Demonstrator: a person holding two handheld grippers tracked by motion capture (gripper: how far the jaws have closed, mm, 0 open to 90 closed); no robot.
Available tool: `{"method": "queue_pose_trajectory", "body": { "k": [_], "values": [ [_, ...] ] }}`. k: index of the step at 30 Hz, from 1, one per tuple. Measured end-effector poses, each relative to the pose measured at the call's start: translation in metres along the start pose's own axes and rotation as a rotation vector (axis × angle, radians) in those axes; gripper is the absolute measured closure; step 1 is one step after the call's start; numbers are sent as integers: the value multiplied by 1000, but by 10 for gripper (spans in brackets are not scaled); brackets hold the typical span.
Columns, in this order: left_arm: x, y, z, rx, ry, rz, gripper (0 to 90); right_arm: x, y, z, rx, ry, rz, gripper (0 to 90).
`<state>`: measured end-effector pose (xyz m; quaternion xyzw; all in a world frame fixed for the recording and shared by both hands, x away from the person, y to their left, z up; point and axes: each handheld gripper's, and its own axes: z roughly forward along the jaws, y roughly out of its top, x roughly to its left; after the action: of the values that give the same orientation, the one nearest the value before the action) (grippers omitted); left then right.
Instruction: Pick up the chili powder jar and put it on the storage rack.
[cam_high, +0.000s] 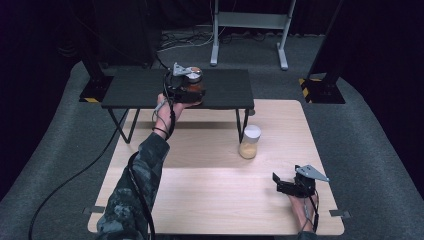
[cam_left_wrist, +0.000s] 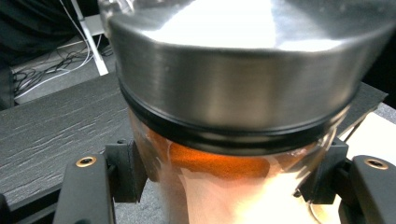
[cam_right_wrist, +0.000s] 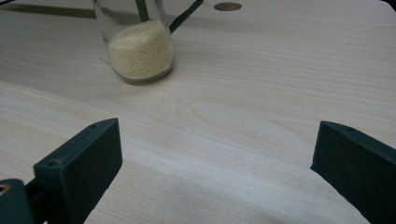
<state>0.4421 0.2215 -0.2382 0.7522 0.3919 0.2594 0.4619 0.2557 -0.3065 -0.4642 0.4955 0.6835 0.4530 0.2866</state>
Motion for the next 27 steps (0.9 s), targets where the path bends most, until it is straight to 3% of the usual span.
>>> {"method": "queue_pose_trajectory", "body": {
  "k": [10,18,27],
  "values": [
    [-1,-1,12,17,14,-8,314,0,0,0,0,1,3,1],
    [4,-8,15,-9,-4,-41,313,0,0,0,0,2,1,2],
    [5,-11,17,-26,-3,-45,313,0,0,0,0,2,2,2]
  ]
}}
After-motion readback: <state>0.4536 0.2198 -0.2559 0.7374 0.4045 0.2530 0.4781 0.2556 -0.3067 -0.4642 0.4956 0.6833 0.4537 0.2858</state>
